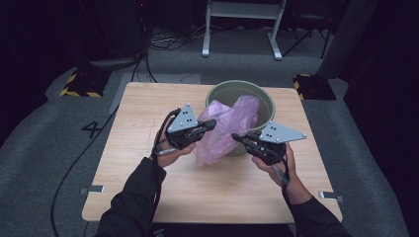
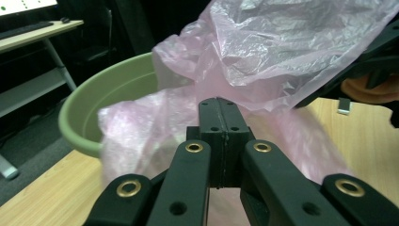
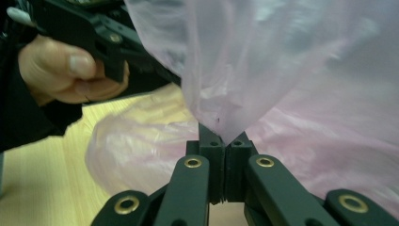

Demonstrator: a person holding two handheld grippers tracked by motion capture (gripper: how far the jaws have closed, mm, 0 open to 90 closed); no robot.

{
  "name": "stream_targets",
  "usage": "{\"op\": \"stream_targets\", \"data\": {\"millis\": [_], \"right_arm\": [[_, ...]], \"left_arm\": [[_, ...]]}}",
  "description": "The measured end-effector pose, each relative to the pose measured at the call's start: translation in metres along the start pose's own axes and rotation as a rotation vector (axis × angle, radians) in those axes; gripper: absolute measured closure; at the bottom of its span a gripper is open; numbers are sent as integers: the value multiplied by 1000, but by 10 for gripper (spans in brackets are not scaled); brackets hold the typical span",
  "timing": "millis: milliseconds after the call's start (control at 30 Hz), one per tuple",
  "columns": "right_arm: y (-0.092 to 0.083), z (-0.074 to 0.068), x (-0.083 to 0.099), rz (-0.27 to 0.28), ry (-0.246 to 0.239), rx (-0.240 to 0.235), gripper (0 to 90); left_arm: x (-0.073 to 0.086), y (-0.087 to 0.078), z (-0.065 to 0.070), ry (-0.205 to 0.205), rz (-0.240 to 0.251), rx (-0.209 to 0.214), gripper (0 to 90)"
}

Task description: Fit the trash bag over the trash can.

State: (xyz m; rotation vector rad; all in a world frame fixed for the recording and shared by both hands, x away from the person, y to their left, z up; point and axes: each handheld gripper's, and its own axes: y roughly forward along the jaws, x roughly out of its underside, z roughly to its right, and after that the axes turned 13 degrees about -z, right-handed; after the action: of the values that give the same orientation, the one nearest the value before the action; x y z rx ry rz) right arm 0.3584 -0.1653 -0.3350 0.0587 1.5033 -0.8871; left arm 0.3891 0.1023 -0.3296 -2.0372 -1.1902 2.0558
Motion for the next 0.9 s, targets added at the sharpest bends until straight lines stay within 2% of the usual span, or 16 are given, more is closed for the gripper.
{"op": "stream_targets", "data": {"millis": [133, 300, 500, 667, 900], "right_arm": [[-13, 10, 6, -27, 5, 48, 894], [-35, 32, 17, -33, 62, 98, 894], [-56, 54, 33, -92, 124, 165, 889], [-63, 71, 44, -160, 128, 219, 888], [-60, 90, 50, -168, 148, 253, 885]], "left_arm": [[-2, 2, -8, -15, -9, -30, 899], [-2, 5, -17, -34, -19, -54, 899], [-2, 8, -23, -46, -29, -88, 899], [-2, 13, -28, -47, -43, -115, 899], [-6, 18, -33, -43, -28, -126, 898]]}}
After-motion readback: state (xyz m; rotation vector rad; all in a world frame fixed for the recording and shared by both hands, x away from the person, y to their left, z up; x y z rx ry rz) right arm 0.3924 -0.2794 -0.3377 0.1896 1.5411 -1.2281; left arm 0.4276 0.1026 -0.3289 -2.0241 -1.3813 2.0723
